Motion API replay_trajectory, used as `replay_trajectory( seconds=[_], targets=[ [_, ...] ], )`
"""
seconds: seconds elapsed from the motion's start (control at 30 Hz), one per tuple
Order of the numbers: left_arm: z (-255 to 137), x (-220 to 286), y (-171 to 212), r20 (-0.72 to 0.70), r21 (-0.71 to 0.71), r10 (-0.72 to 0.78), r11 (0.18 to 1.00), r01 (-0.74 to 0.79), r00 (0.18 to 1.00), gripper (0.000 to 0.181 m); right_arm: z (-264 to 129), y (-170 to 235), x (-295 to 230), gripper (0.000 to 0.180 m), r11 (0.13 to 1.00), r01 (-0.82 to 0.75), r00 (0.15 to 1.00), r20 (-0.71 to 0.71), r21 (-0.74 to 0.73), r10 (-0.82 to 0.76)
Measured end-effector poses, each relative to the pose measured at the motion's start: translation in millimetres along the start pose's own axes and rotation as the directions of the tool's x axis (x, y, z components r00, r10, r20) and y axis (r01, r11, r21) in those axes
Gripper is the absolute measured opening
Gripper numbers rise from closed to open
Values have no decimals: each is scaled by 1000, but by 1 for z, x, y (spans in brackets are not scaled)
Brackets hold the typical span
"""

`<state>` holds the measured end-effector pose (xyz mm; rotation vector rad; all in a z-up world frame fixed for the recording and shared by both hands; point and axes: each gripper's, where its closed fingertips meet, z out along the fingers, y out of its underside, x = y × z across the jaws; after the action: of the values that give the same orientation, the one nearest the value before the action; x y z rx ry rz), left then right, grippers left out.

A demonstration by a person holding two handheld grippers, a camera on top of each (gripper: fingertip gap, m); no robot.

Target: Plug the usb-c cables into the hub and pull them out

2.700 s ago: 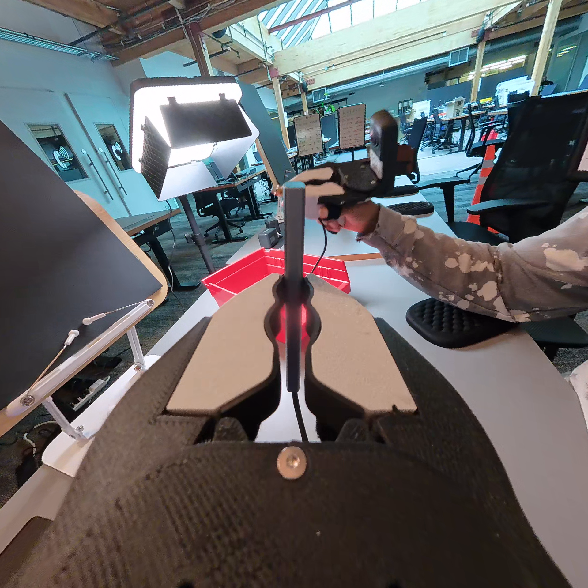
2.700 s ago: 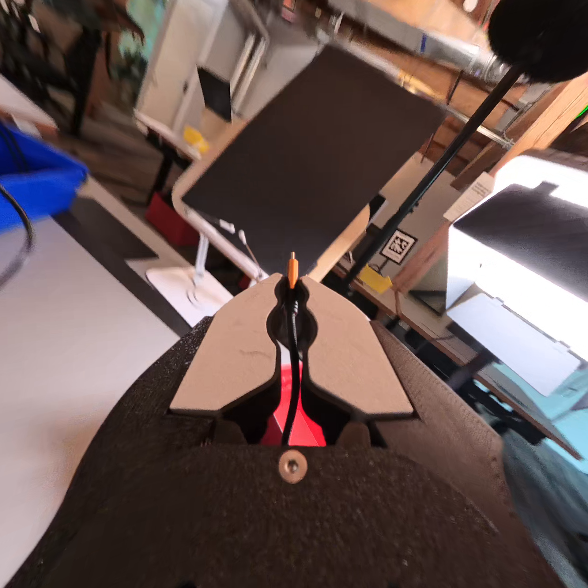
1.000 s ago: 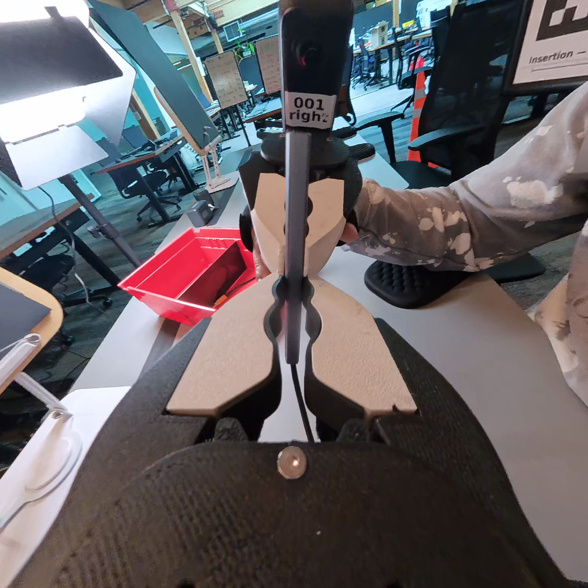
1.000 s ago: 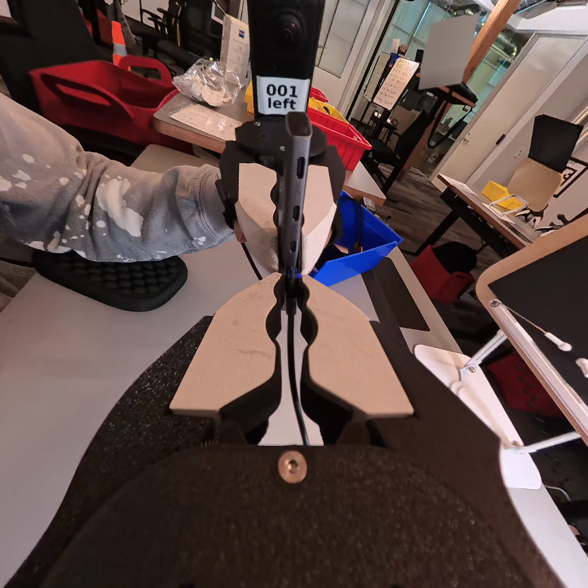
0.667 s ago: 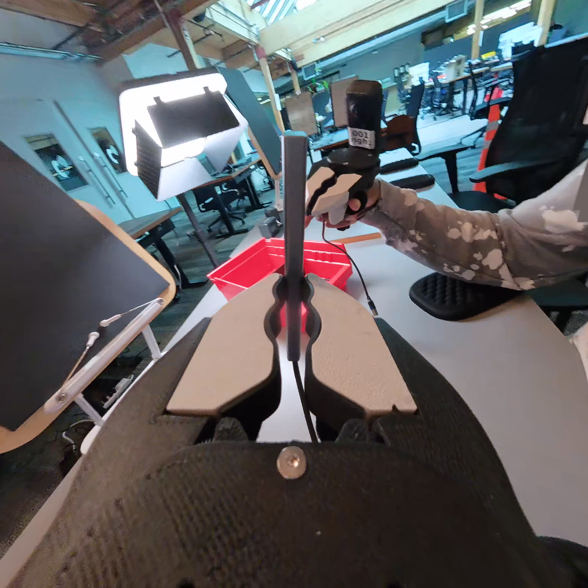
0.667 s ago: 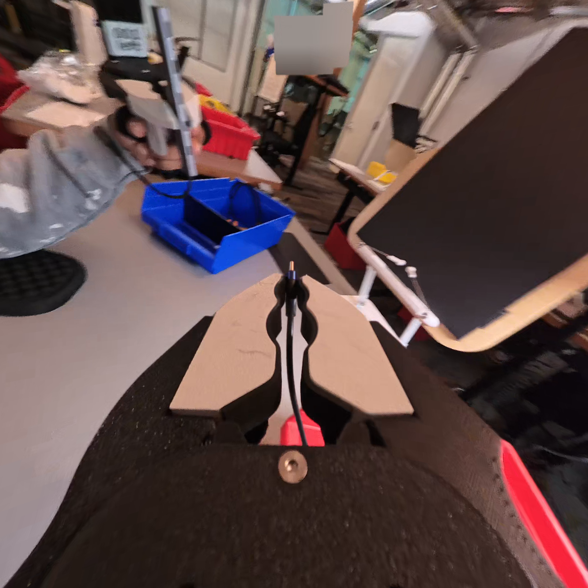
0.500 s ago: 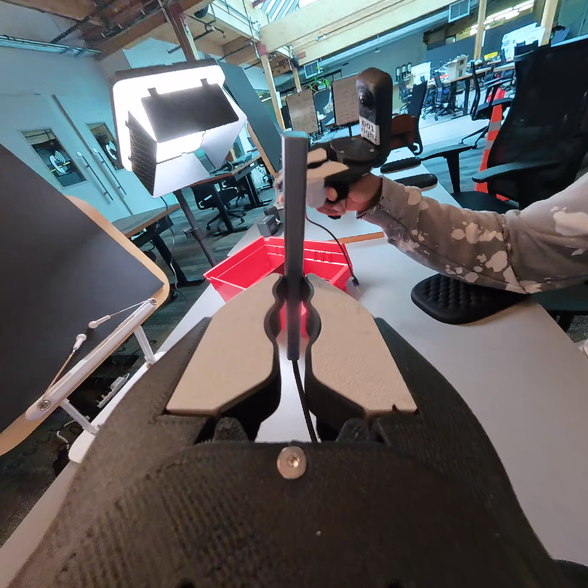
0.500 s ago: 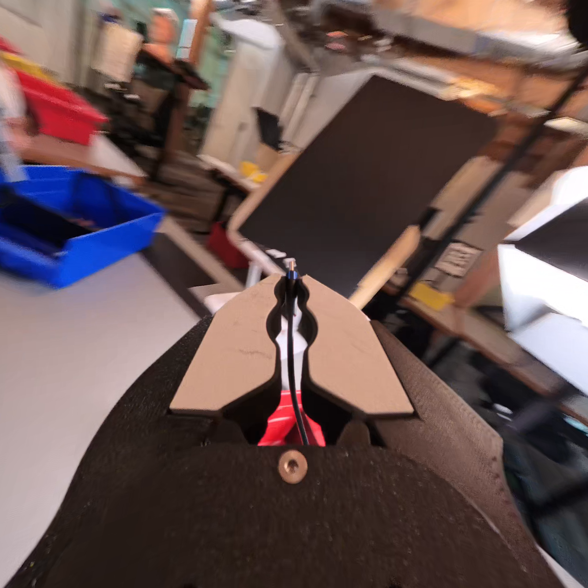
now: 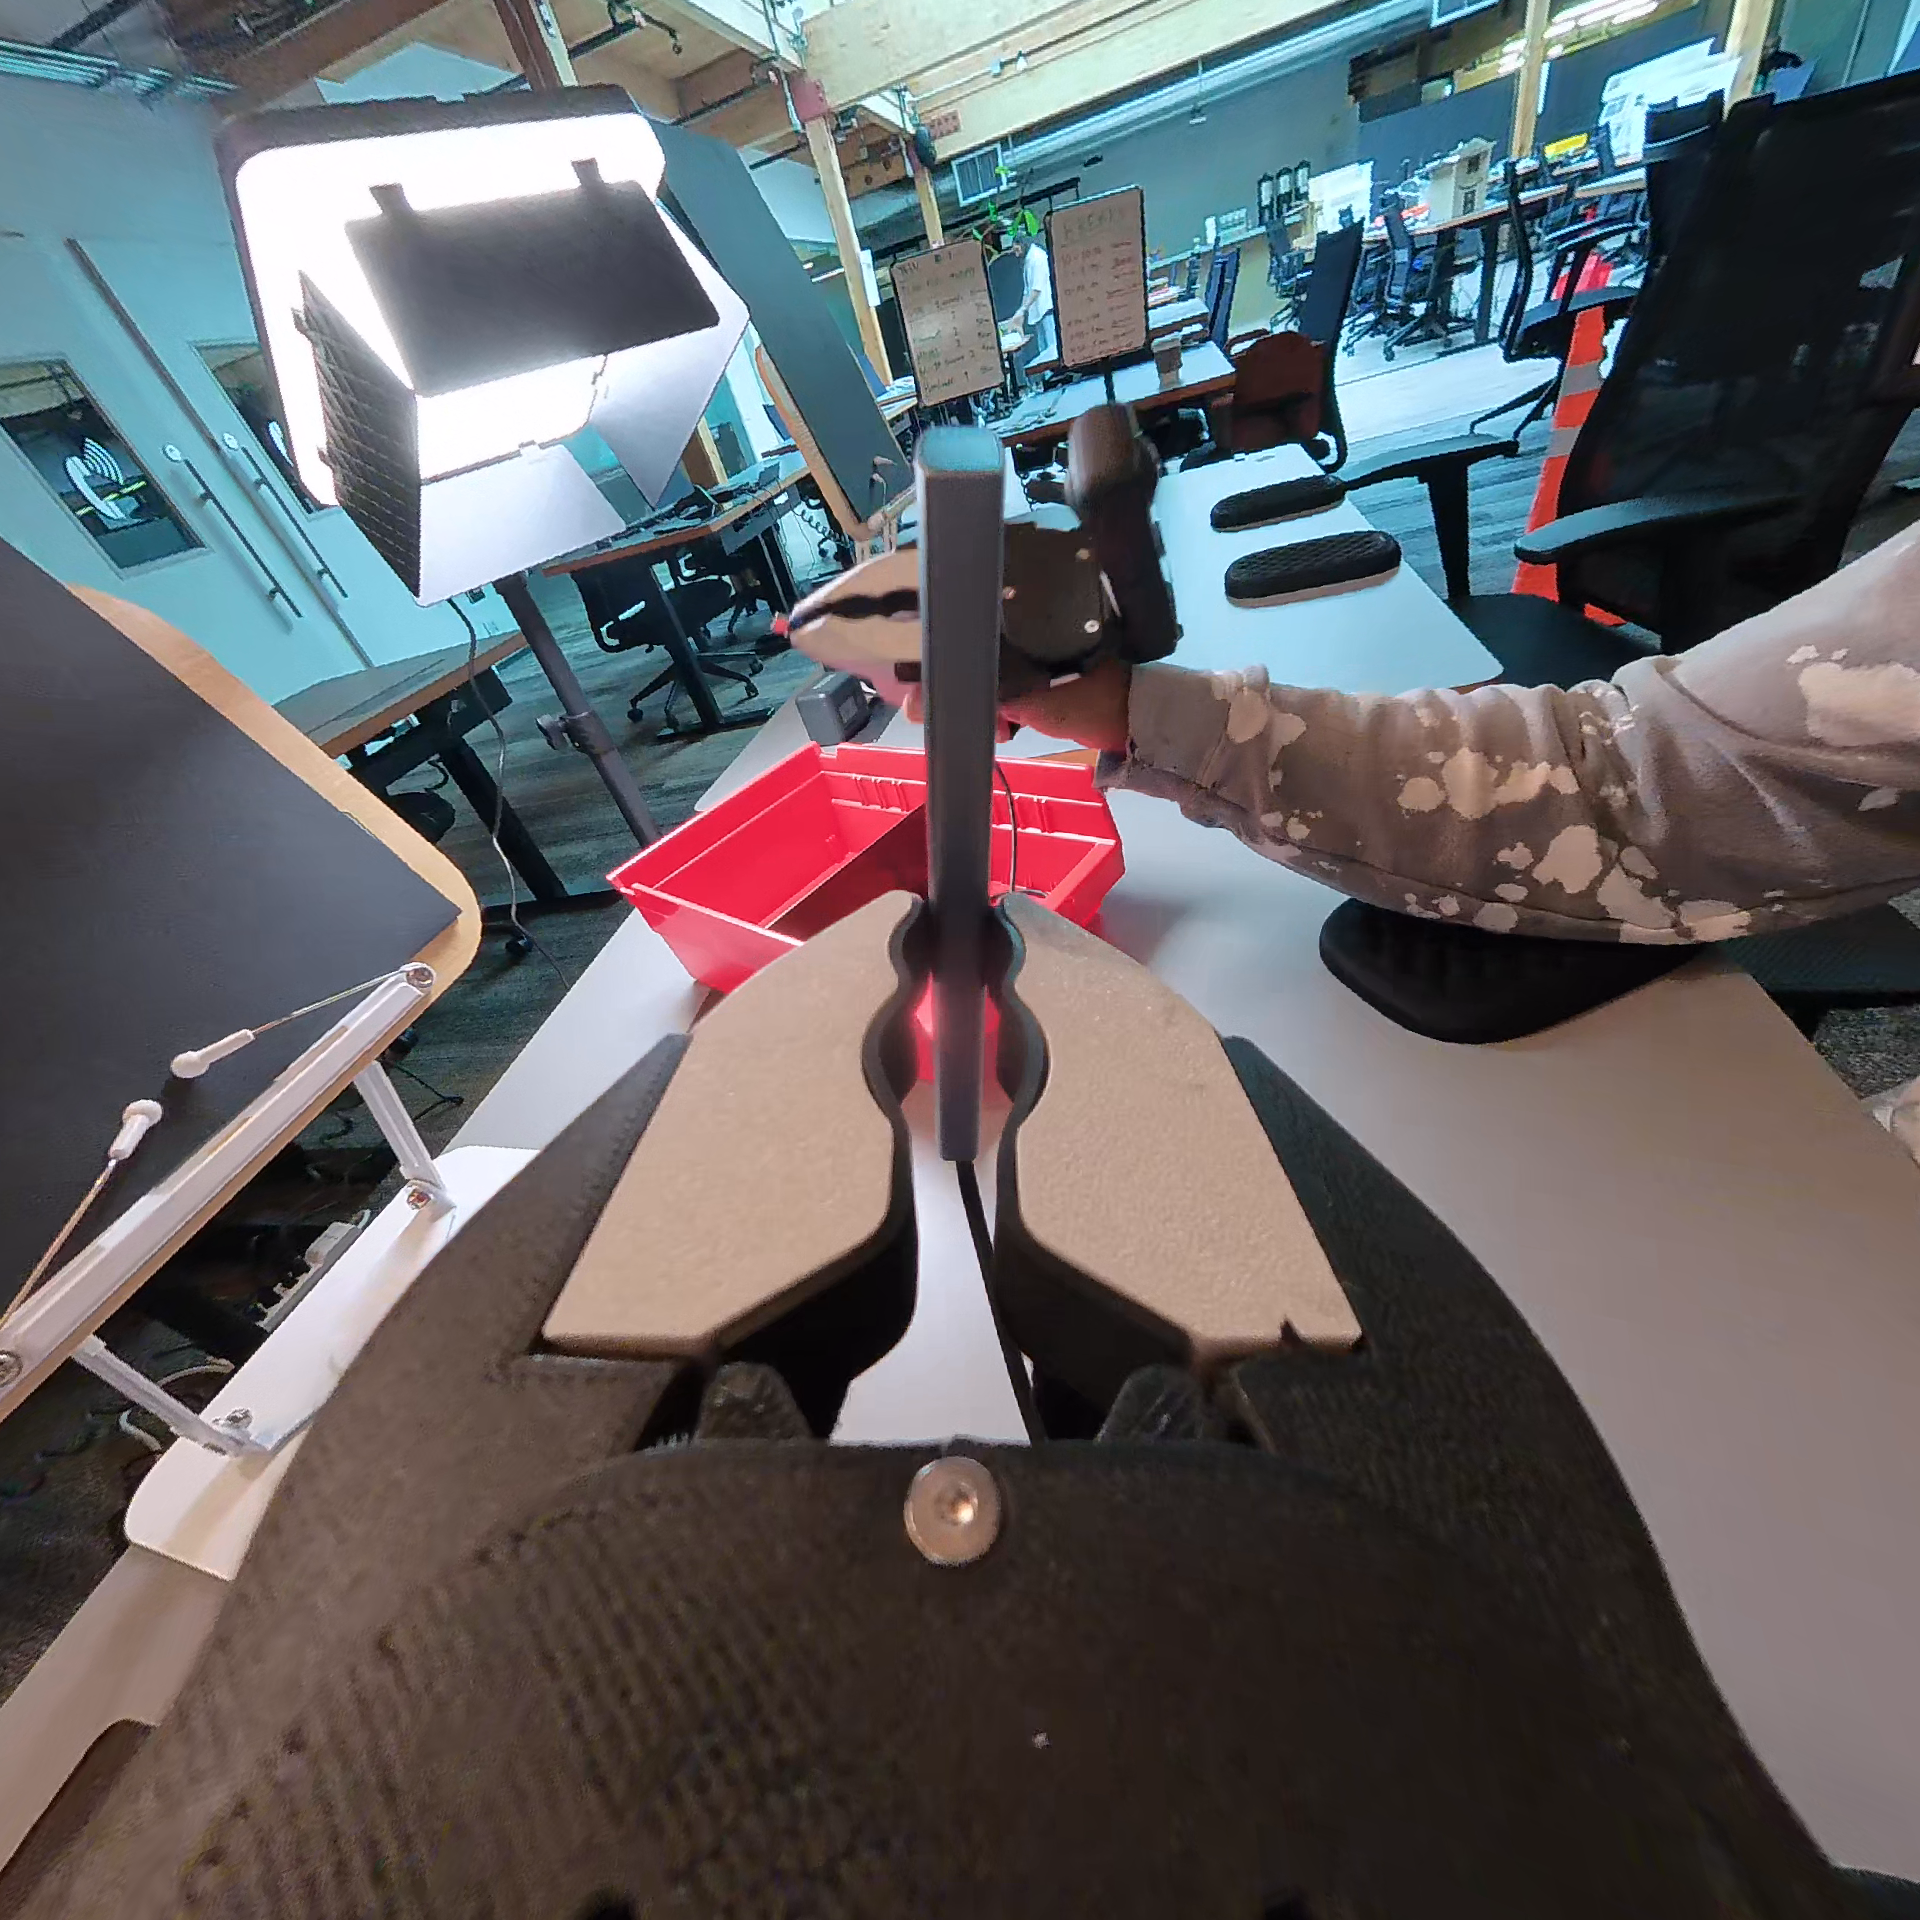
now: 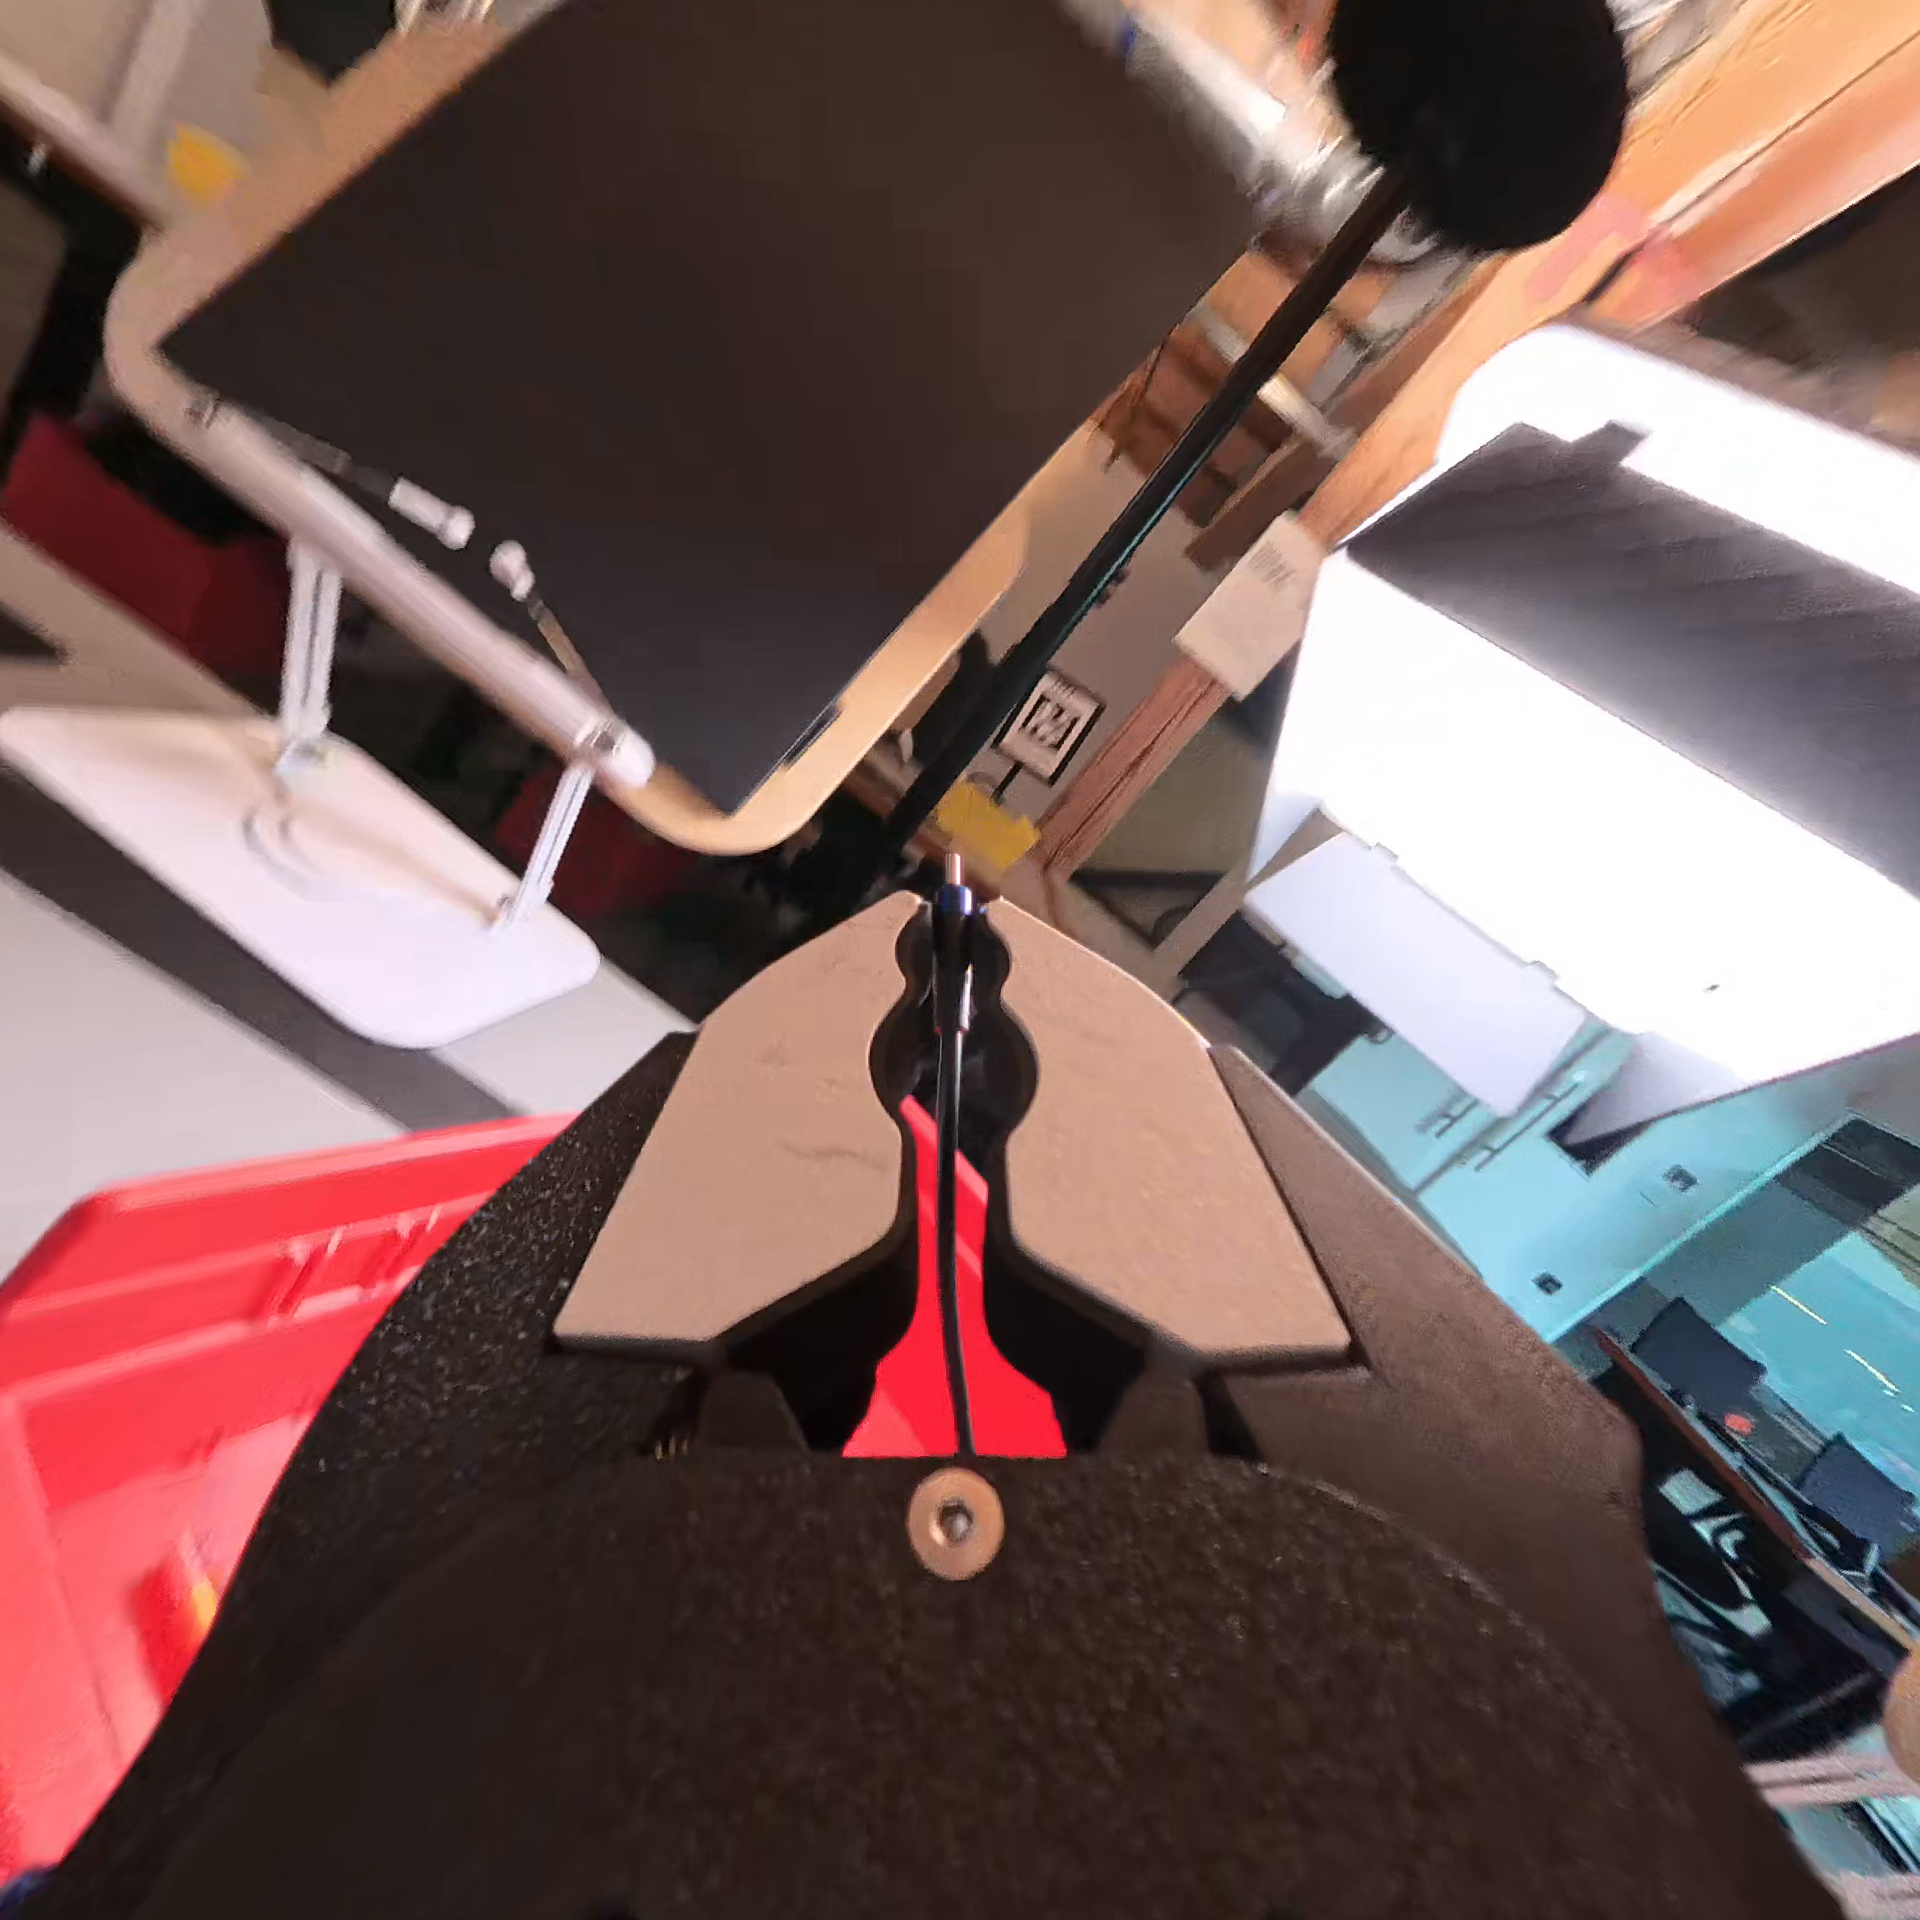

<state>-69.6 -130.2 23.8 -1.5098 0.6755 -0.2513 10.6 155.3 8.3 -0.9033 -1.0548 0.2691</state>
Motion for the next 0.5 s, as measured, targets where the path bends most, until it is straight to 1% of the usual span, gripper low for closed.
replay_trajectory(
  seconds=[0.1, 0.2, 0.33, 0.37, 0.43, 0.5],
  targets=[
    [2, 1, 4, -10, -8, -11, 1000, 11, 1000, 10, 8, 28, -30, 7, 989, 44, 988, 156, -141, -22],
    [7, 1, 10, -21, -21, -26, 999, 25, 999, 10, 6, 58, -56, 7, 950, 98, 952, 305, -297, -3],
    [15, 4, 18, -36, -49, -34, 998, 32, 999, 10, -13, 102, -86, 6, 840, 140, 870, 469, -525, 149],
    [17, 5, 20, -41, -55, -35, 998, 33, 999, 10, -17, 110, -91, 7, 814, 155, 854, 490, -560, 175],
    [20, 7, 23, -50, -65, -38, 997, 35, 998, 10, -19, 118, -92, 7, 793, 165, 853, 488, -587, 183],
    [23, 8, 25, -54, -72, -41, 997, 37, 998, 10, -14, 114, -84, 7, 811, 132, 874, 453, -571, 177]
  ],
)
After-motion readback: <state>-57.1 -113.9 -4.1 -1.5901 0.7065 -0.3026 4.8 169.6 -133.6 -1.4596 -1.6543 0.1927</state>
